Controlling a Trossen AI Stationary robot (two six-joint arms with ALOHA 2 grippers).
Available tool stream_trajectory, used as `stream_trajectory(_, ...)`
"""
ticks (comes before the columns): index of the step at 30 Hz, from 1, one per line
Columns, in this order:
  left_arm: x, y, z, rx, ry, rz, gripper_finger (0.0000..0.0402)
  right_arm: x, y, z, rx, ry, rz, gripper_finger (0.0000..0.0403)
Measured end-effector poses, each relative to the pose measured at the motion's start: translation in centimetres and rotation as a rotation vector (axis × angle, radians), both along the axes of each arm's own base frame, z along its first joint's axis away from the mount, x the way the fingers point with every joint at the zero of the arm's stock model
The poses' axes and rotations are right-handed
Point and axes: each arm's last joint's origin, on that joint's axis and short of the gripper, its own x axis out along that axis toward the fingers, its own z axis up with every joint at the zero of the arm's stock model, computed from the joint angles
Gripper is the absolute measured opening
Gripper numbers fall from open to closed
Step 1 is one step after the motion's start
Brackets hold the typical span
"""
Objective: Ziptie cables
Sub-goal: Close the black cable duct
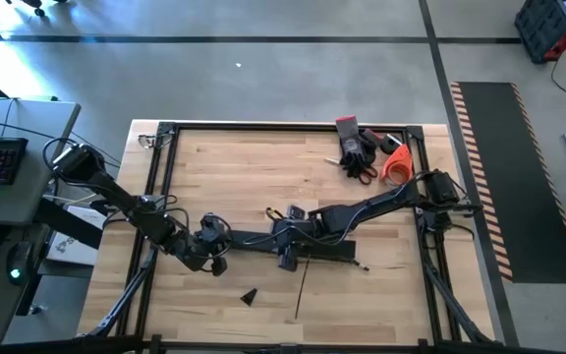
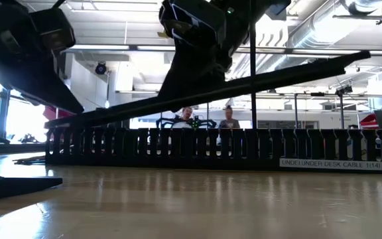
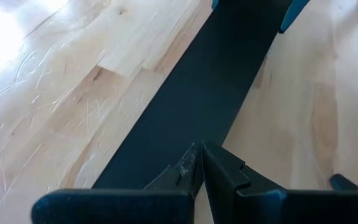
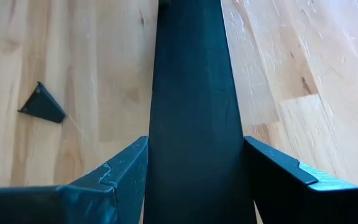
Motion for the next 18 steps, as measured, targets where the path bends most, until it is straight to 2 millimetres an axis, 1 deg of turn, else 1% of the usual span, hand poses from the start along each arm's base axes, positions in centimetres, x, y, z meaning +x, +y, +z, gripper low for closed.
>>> stream_trajectory(6,0.2,0.1,0.2,-0.006,-0.01,-0.014,0.0,0.0,0.0,0.4,0.02,-0.013,0.012,0.0214)
stream_trajectory(14,1.0,0.7,-1.1,0.027,0.034,0.025,0.0,-0.3,-0.1,0.1,0.006,0.025,-0.004,0.0214)
stream_trajectory(18,1.3,0.8,-1.7,0.036,0.049,0.033,0.0,-0.3,-0.1,-0.5,0.004,0.052,-0.011,0.021)
